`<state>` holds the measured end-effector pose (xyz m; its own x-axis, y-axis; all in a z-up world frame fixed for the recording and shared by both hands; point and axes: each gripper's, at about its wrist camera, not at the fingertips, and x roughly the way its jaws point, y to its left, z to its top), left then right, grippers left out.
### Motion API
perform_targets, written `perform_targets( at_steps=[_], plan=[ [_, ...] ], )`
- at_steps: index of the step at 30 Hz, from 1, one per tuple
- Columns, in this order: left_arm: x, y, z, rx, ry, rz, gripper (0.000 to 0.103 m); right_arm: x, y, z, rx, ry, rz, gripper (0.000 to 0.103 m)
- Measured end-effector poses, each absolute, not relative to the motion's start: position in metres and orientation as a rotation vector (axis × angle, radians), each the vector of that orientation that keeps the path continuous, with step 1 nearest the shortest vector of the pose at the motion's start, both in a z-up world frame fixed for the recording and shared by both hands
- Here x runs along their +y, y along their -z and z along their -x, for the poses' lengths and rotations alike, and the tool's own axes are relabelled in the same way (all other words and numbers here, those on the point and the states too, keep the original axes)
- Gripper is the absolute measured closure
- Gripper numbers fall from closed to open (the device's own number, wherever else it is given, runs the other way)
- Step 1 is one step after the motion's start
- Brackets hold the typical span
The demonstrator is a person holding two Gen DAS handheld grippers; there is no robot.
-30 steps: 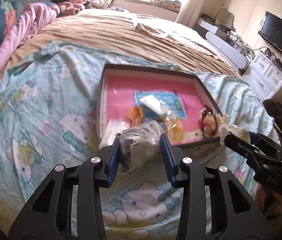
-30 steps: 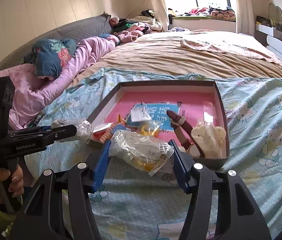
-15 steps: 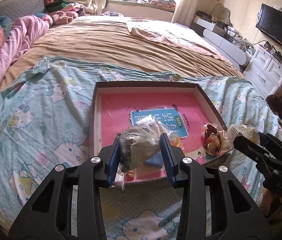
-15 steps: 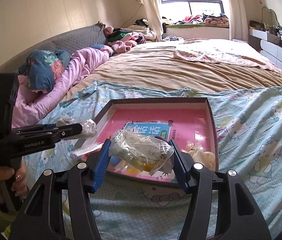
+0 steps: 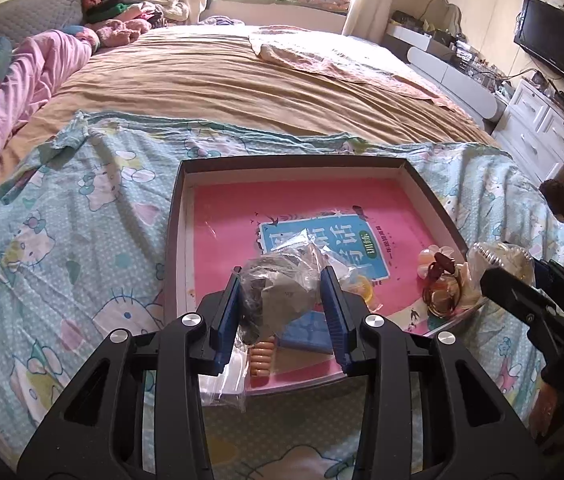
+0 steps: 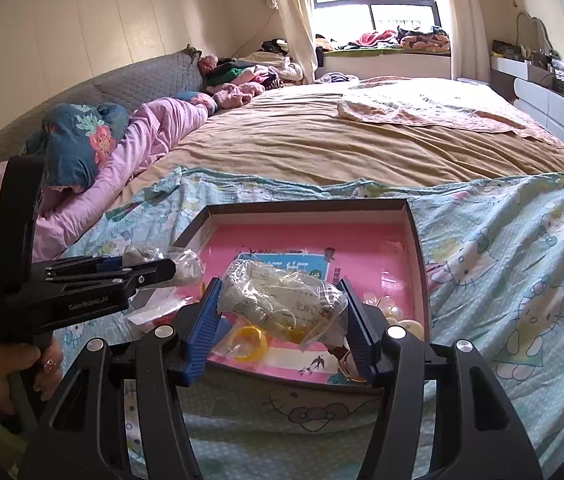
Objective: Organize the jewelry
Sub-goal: 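Carry both bags into the pink box and open the right tool while the left releases its bag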
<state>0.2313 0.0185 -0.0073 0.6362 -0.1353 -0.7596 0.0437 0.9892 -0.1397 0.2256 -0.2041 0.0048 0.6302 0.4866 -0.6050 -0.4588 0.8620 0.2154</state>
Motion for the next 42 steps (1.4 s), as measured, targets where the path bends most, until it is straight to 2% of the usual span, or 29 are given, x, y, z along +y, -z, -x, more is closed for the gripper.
perform_targets(
  at_steps=[42],
  plan=[
    [0.038, 0.039, -0.250, 0.930, 0.065, 0.139, 0.072, -0.168, 0.046, -0.247, 0.816, -0.521, 0.068, 0.045]
  ],
)
